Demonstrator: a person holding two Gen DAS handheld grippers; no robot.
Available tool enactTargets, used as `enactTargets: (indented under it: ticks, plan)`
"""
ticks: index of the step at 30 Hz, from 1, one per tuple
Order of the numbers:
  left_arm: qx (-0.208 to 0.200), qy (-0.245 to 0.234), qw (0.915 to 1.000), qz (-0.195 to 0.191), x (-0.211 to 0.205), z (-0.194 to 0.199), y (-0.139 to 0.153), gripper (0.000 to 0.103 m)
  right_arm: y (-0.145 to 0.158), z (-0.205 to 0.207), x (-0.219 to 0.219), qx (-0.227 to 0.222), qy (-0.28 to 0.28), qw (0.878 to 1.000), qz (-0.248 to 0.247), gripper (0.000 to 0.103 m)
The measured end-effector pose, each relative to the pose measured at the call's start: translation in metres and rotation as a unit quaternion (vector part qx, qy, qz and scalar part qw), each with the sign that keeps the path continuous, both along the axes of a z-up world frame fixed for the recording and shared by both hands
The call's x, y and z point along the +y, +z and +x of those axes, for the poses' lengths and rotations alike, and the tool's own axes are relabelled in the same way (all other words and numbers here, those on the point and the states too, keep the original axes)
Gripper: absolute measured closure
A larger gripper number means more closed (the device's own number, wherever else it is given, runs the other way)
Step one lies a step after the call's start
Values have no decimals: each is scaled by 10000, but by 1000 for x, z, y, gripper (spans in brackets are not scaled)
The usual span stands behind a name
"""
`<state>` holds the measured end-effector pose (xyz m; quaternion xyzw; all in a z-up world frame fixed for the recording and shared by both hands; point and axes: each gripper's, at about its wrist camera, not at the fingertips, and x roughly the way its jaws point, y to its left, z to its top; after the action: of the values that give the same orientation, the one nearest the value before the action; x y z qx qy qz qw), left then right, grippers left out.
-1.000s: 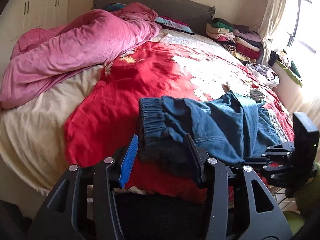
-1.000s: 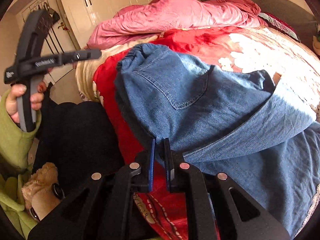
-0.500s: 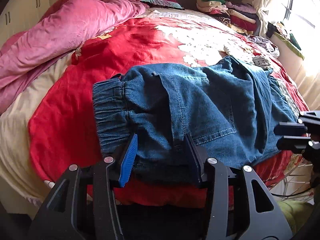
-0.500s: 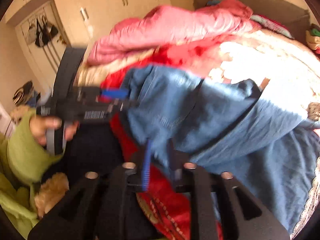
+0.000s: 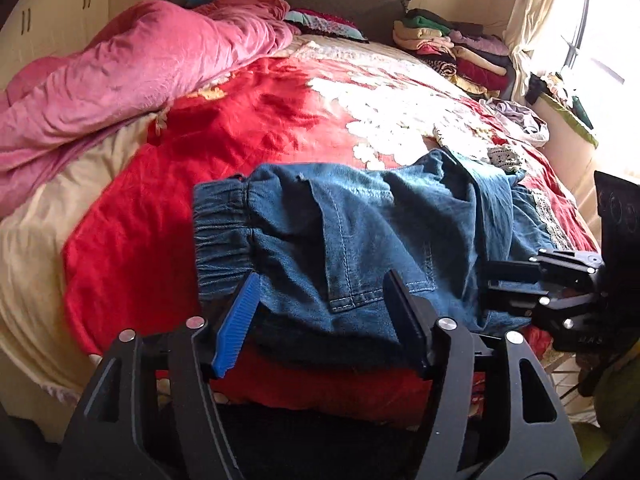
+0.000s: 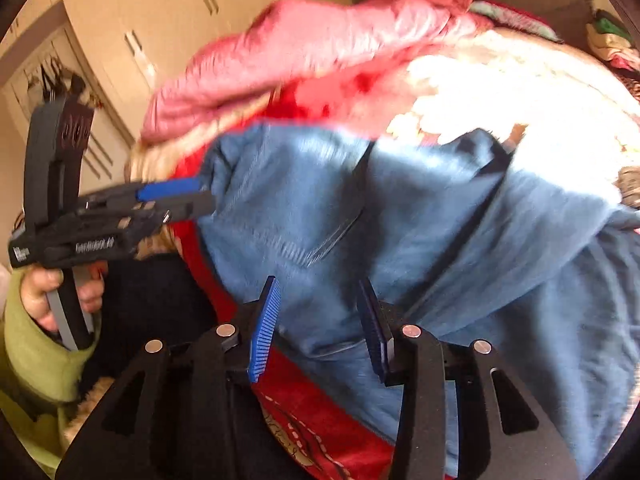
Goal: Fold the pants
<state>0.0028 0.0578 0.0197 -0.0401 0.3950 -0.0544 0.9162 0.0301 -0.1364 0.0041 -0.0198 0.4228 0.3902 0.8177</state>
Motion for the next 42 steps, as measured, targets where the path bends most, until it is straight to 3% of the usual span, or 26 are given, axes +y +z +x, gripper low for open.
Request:
enactTargets:
  ticks: [5, 6, 8, 13, 17, 24, 31, 32, 34, 37, 38, 39, 42]
  plan:
    - [-174, -164, 9996, -161, -12, -5, 21, 41, 22, 13, -37, -257, -552, 9981, 49, 63]
    - [-203, -238, 9994, -178, -18, -4, 24, 40, 25, 17, -43, -306, -694, 9971, 29, 55]
    - [-223, -445, 9984, -253, -31, -1, 27, 40, 34, 26, -58, -404, -924, 9949, 11, 53]
    - [118, -1033, 9921, -706, -70, 18, 17, 40, 48, 67, -73, -578, -1289, 9898, -174, 53]
    - [444, -1457, 9851, -793, -105, 34, -1, 40, 53, 109, -77, -550, -1507, 9867, -270, 53]
    - [926, -1737, 9749, -1036, -143, 65, -34, 57, 35, 169, -63, -305, -1664, 9828, -737, 53]
    - [1068, -1618, 9757, -1018, -153, 91, -50, 58, 6, 218, -33, -15, -1687, 9788, -1162, 51]
    - [1051, -1626, 9762, -977, -156, 92, -51, 61, 2, 225, -29, 4, -1716, 9775, -1224, 44]
    - [1019, -1665, 9770, -854, -159, 92, -52, 88, -8, 240, -24, 40, -1862, 9720, -1432, 42]
    - [1043, -1723, 9747, -967, -157, 91, -54, 91, -22, 257, -22, 121, -2011, 9663, -1604, 42]
    - [1025, -1740, 9746, -963, -157, 90, -54, 91, -26, 261, -24, 135, -2063, 9648, -1622, 49]
    - [1017, -1753, 9743, -983, -156, 89, -53, 91, -28, 263, -27, 119, -2114, 9637, -1628, 67]
    - [978, -1770, 9741, -1008, -152, 86, -51, 91, -23, 260, -43, 128, -2149, 9674, -1334, 93]
